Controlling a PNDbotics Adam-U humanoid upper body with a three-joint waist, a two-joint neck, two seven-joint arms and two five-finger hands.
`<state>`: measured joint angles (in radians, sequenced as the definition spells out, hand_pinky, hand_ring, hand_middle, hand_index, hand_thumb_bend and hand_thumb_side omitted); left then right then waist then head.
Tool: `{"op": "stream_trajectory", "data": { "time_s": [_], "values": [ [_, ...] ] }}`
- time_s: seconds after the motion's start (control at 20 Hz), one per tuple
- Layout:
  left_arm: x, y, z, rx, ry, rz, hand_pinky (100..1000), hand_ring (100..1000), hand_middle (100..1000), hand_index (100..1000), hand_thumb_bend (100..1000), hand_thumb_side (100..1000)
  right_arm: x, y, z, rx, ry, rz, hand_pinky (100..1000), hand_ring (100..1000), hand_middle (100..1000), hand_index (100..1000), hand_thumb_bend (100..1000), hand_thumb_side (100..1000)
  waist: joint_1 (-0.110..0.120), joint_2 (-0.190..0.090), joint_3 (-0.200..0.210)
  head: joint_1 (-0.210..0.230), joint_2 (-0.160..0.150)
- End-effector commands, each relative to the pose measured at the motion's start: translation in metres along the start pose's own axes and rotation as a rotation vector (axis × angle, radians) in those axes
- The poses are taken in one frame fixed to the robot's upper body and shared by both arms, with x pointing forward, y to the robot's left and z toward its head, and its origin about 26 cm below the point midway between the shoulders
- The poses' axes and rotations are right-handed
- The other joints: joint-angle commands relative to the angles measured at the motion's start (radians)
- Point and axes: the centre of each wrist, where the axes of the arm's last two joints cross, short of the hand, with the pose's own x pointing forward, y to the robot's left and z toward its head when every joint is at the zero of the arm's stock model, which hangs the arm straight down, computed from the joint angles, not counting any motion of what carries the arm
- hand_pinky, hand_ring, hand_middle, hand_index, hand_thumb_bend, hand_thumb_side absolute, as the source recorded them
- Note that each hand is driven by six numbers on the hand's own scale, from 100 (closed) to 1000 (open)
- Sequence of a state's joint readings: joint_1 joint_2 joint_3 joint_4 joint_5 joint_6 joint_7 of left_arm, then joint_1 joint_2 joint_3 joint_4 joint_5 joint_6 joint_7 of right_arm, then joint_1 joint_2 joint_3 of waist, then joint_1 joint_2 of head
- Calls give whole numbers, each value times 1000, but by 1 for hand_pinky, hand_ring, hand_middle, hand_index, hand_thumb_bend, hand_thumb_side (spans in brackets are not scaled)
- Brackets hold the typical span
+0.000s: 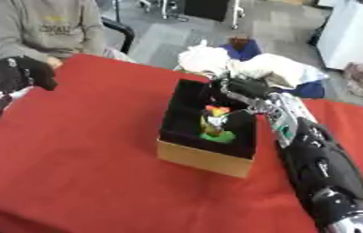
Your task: Pick up objects on the table and place them in the box.
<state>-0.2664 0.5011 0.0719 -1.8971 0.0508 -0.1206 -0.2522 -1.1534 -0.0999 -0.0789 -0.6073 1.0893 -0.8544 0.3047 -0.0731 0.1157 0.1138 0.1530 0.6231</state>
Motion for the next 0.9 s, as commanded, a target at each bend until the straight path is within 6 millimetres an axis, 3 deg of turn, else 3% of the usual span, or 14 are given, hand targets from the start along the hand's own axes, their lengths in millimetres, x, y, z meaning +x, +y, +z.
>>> {"op": "stream_trajectory", "data": {
  "time_s": [0.05, 0.3, 0.45, 0.65, 0.9],
  "values": [
    [3, 6, 0, 4, -3, -28, 668, 649, 631, 749, 320, 861, -6, -31, 11, -14, -35, 83, 826, 806, 870, 883, 100, 981, 7, -19, -6, 5, -8],
    [0, 8, 4, 16, 17, -37, 668, 651, 629, 748, 319, 864, -15, -40, 30, -90, -13, 88, 842, 807, 860, 874, 100, 998, 8, -23, -18, 16, -7],
    [-4, 9, 9, 34, 37, -40, 667, 652, 626, 745, 322, 872, -22, -47, 52, -198, -5, 67, 840, 785, 826, 860, 100, 903, 8, -24, -27, 26, -6],
    [-10, 9, 16, 55, 69, -40, 665, 653, 629, 744, 327, 884, -34, -42, 99, -435, 10, -36, 826, 733, 776, 838, 100, 796, 11, -22, -45, 42, -5],
    [-18, 10, 26, 93, 97, -26, 660, 652, 628, 740, 341, 885, -37, -30, 165, -691, 86, -244, 798, 671, 726, 814, 100, 752, 18, -21, -69, 54, -2]
  ]
}}
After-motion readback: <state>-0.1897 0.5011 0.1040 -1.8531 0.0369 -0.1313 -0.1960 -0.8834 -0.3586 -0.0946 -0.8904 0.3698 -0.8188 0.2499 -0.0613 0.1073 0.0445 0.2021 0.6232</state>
